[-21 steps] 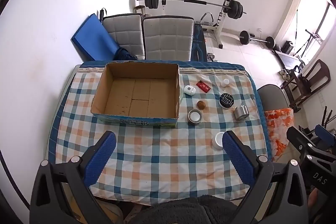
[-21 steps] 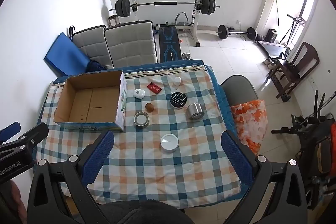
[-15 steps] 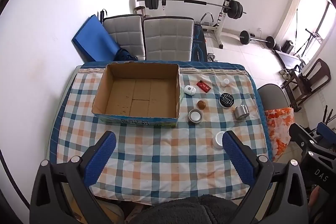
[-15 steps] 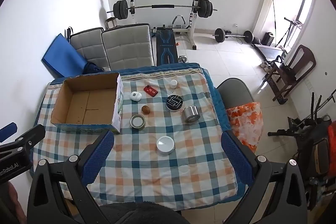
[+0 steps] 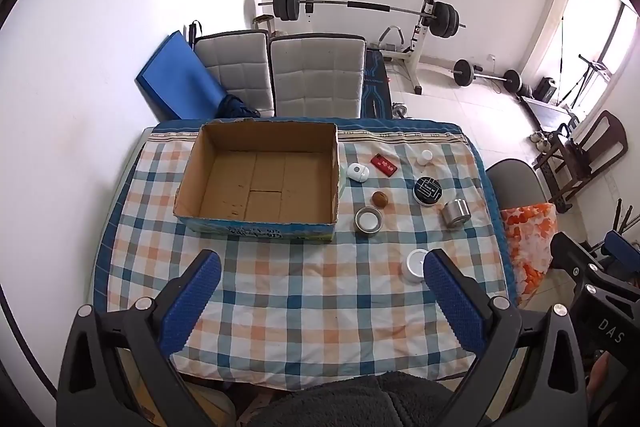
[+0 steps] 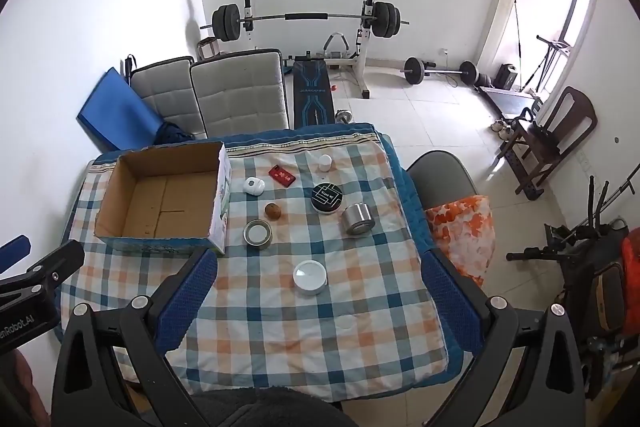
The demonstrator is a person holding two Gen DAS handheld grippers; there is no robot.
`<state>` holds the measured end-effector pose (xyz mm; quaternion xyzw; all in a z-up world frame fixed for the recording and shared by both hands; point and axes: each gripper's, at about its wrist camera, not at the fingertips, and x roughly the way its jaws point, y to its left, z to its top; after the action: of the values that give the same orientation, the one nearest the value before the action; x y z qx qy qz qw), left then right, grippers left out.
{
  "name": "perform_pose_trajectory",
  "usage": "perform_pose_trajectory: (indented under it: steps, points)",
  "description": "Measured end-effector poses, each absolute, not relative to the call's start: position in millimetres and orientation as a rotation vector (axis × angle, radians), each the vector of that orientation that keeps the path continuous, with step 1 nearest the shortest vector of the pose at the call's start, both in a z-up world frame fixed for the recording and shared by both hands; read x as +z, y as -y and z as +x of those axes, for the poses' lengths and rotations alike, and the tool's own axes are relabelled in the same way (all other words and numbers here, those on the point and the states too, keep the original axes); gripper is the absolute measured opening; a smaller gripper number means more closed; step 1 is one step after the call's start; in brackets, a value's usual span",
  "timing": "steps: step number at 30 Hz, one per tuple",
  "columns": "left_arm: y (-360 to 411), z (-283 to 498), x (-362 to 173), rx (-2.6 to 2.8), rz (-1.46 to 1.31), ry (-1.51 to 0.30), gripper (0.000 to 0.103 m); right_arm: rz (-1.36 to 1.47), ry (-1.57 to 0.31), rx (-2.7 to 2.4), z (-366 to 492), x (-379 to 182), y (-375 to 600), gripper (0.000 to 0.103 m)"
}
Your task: Organize rigid objects
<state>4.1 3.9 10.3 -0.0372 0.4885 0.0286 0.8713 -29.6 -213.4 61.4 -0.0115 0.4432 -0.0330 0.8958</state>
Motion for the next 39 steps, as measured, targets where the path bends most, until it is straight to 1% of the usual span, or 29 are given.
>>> perform_pose_trajectory:
  steps: [7,39]
  points:
    - [7.3,-4.0,19.6,0.065,-0.065,-0.998,0.103,-0.007,-0.925,-0.067,-31.7,60.8,217.0,0.103]
    - [12.2,-6.7,22.1,0.074,-0.06,-0.985,0.103,0.005,-0.898,-0.061,-31.7,73.2,227.0,0.103]
